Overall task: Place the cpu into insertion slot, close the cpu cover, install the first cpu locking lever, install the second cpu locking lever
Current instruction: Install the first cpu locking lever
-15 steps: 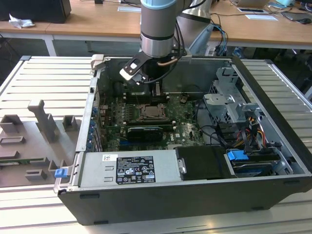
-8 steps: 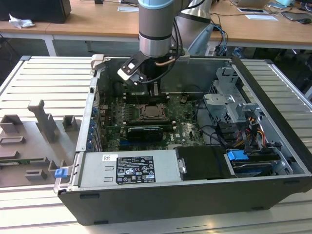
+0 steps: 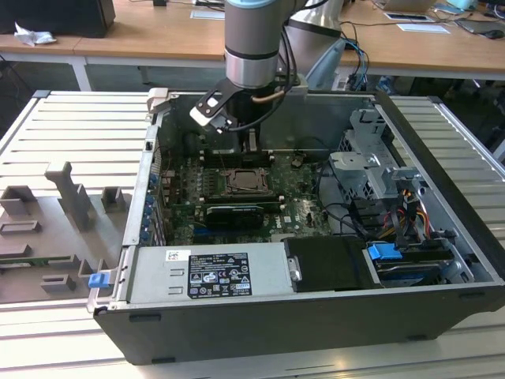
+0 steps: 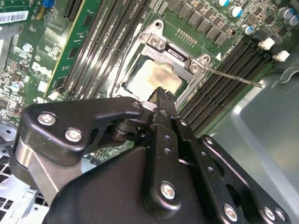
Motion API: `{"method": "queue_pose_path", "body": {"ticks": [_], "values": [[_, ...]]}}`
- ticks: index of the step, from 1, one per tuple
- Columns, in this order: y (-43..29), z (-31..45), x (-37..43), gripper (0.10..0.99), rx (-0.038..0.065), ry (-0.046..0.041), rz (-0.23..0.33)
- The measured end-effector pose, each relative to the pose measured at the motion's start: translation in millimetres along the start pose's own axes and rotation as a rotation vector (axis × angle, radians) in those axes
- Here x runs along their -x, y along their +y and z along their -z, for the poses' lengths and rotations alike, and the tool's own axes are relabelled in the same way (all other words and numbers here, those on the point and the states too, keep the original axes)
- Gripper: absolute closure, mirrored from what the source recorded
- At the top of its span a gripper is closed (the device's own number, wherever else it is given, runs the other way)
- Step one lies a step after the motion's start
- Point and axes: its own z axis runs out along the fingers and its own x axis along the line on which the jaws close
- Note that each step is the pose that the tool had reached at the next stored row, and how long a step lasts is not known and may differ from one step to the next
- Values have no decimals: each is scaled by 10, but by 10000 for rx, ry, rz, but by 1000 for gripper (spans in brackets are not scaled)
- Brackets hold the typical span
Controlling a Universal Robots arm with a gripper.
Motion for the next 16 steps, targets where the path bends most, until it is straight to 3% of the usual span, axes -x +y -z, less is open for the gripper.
{"method": "queue_pose_path", "body": {"ticks": [5, 7, 10, 12, 16], "values": [[6, 213, -2, 980, -1, -3, 2], [7, 334, -3, 980, -1, -12, 0], [7, 336, -4, 980, -2, -1, 460], [7, 336, -3, 980, -8, 19, 1321], [7, 336, -3, 980, -12, 38, 2090]]}}
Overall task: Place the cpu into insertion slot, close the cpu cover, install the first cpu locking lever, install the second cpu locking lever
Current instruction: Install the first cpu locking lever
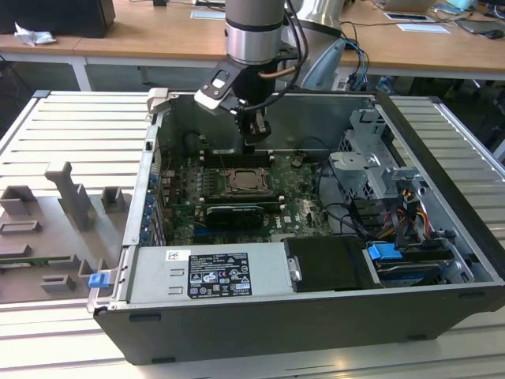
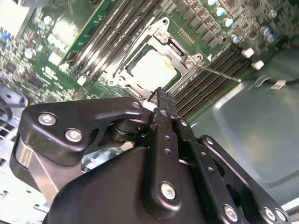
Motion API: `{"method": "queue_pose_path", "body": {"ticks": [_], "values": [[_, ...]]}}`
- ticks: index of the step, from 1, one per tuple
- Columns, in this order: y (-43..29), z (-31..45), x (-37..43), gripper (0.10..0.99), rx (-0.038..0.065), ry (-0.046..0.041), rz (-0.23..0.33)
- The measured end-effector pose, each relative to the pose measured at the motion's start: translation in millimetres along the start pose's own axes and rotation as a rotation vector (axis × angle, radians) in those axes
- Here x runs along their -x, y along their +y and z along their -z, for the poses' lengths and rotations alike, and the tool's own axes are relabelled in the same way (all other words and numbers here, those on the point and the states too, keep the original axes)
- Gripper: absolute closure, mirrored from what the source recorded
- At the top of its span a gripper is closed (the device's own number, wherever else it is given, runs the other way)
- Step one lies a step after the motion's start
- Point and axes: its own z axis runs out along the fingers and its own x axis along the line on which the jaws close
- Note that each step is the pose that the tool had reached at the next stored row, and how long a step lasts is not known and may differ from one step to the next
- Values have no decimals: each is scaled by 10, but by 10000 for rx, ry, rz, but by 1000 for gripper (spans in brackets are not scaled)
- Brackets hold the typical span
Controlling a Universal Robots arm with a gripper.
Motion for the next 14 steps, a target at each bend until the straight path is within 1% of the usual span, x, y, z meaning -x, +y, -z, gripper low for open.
{"method": "queue_pose_path", "body": {"ticks": [3, 7, 10, 14], "values": [[0, 0, 0, 980, -3, 11, 529], [1, 0, -2, 980, -10, 20, 932], [-1, -1, -4, 980, -14, 33, 1455], [-1, -1, -3, 980, -19, 54, 2322]]}}
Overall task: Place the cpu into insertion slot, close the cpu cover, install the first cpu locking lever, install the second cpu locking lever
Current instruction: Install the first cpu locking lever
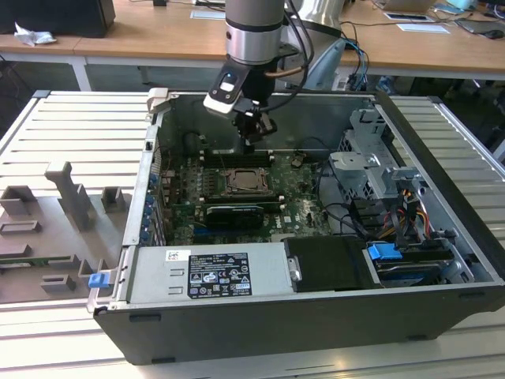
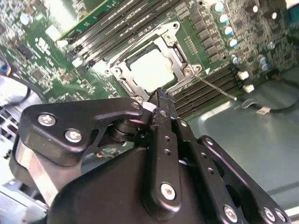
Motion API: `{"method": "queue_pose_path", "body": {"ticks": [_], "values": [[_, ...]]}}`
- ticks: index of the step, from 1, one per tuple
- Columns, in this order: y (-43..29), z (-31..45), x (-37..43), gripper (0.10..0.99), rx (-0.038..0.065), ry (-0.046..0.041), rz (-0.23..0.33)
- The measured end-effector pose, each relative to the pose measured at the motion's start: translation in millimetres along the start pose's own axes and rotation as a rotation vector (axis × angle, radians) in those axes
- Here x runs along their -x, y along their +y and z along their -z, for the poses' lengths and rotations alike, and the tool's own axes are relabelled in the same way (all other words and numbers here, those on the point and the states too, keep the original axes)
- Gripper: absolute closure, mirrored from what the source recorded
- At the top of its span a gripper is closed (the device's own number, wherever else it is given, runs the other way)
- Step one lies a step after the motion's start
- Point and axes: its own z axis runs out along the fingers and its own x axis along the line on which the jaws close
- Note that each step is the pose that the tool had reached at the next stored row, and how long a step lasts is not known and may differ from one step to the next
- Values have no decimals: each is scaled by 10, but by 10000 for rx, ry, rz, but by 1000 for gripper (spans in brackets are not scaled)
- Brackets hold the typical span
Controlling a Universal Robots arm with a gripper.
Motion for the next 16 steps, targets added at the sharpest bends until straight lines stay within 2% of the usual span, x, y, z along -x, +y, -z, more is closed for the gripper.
{"method": "queue_pose_path", "body": {"ticks": [12, 16], "values": [[0, 0, 0, 980, -9, 46, 1954], [0, -1, 0, 980, -13, 66, 2806]]}}
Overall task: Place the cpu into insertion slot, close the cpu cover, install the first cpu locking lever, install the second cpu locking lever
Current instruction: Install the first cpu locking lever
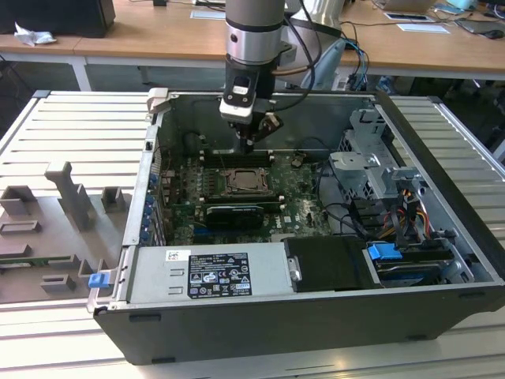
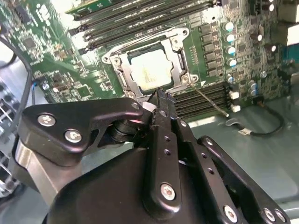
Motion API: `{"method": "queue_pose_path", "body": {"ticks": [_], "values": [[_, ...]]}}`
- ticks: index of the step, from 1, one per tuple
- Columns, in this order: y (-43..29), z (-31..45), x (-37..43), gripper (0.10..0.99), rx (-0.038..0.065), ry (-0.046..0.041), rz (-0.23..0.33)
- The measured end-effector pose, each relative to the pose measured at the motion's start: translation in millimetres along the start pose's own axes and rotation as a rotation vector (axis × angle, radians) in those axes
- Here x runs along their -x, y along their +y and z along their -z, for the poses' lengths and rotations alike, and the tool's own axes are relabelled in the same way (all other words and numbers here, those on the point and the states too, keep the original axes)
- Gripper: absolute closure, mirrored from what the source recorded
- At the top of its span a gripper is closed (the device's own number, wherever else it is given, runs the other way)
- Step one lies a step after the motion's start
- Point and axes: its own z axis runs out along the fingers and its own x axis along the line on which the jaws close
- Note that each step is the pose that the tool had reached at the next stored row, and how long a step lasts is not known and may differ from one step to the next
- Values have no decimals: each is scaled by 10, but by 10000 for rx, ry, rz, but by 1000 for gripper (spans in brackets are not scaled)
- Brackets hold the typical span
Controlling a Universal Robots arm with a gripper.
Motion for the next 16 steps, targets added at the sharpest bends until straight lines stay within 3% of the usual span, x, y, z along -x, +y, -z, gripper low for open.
{"method": "queue_pose_path", "body": {"ticks": [9, 16], "values": [[0, -1, 0, 980, -7, 38, 1602], [-1, -4, 0, 980, -17, 75, 3210]]}}
